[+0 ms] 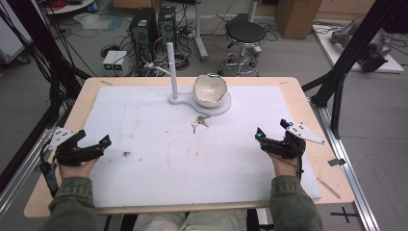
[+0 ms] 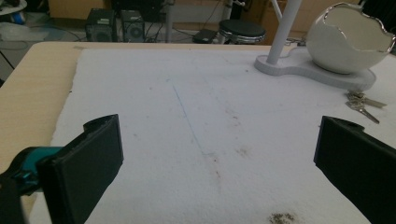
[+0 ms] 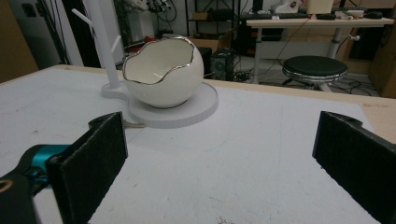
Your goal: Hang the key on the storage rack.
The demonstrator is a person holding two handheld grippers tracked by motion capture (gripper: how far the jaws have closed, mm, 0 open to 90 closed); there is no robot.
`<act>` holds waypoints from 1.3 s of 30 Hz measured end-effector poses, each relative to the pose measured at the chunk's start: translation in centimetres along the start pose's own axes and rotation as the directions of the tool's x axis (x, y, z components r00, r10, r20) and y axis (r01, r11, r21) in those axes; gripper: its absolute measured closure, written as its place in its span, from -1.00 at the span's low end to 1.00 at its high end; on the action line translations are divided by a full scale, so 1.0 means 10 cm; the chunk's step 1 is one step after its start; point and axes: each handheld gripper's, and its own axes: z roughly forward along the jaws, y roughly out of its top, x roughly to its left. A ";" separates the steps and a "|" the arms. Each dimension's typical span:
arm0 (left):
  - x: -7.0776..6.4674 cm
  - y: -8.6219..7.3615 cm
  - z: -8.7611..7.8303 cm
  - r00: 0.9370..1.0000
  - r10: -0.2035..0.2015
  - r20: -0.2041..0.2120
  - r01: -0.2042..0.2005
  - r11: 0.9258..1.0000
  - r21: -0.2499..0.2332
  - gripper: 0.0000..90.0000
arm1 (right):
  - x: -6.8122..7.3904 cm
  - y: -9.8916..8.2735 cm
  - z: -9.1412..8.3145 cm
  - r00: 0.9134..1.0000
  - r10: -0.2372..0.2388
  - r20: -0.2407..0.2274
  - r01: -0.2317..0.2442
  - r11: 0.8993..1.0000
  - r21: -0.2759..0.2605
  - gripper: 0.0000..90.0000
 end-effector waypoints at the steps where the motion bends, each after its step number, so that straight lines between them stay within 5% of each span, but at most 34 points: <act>1: 0.00 0.00 0.00 1.000 -0.002 -0.002 0.002 1.000 -0.002 -0.96 | 0.00 0.00 0.00 1.000 -0.003 -0.001 0.003 1.000 0.002 -0.95; 18: 0.00 -0.01 0.05 1.000 -0.011 0.013 0.011 1.000 0.012 -0.96 | 0.00 -0.02 0.06 0.999 0.031 -0.031 -0.029 0.998 0.061 -0.95; 32: 0.02 -0.01 0.05 1.000 -0.010 0.010 0.010 1.000 0.010 -0.96 | 0.10 0.11 0.16 0.999 -0.014 -0.028 0.017 0.995 0.103 -0.95; 39: 0.03 0.00 0.05 1.000 -0.028 0.007 0.028 1.000 0.001 -0.96 | 0.15 0.17 0.28 0.997 -0.017 -0.078 0.027 0.991 0.131 -0.95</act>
